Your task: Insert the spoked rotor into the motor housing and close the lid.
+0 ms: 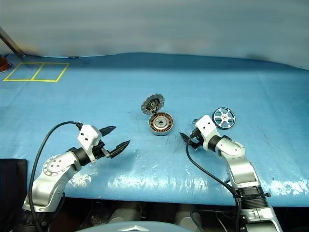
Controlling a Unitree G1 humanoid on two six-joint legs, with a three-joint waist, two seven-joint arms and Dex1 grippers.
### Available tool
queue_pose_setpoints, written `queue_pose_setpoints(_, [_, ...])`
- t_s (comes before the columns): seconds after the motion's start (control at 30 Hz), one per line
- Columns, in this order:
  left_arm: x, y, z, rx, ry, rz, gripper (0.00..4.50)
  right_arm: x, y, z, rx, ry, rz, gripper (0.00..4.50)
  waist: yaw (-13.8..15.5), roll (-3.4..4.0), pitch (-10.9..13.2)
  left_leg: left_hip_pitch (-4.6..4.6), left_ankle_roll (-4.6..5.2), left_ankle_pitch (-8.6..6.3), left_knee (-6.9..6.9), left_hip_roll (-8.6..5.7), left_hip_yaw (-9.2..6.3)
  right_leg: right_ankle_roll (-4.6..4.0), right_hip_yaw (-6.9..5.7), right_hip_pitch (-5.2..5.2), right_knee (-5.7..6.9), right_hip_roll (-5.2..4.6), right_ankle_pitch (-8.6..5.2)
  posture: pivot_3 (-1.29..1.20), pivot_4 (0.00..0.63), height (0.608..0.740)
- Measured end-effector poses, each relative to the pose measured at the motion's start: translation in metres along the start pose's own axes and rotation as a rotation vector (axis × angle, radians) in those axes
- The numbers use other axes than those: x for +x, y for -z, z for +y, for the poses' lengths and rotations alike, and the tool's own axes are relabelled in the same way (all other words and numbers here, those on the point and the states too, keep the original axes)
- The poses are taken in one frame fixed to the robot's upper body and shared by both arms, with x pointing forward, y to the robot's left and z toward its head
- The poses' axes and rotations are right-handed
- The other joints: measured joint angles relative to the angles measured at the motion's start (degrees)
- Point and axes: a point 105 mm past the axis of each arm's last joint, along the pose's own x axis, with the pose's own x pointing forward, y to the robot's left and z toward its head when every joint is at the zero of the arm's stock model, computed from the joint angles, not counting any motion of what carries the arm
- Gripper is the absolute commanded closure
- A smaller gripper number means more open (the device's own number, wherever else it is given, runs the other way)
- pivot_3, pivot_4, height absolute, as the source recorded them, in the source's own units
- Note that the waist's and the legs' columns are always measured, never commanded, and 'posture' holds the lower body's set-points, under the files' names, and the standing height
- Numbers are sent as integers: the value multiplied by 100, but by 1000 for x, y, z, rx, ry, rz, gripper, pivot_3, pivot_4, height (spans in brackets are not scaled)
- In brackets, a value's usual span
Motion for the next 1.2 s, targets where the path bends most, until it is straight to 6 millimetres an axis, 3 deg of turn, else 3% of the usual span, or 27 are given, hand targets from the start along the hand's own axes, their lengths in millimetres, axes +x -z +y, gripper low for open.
queue_pose_setpoints(1.2, [-1,2,0,4,-15,0,20,0,1,-1,-11,4,11,0,3,-1,0,0,3,-2,1,2,12,3,11,-4,-1,1,3,0,150,740])
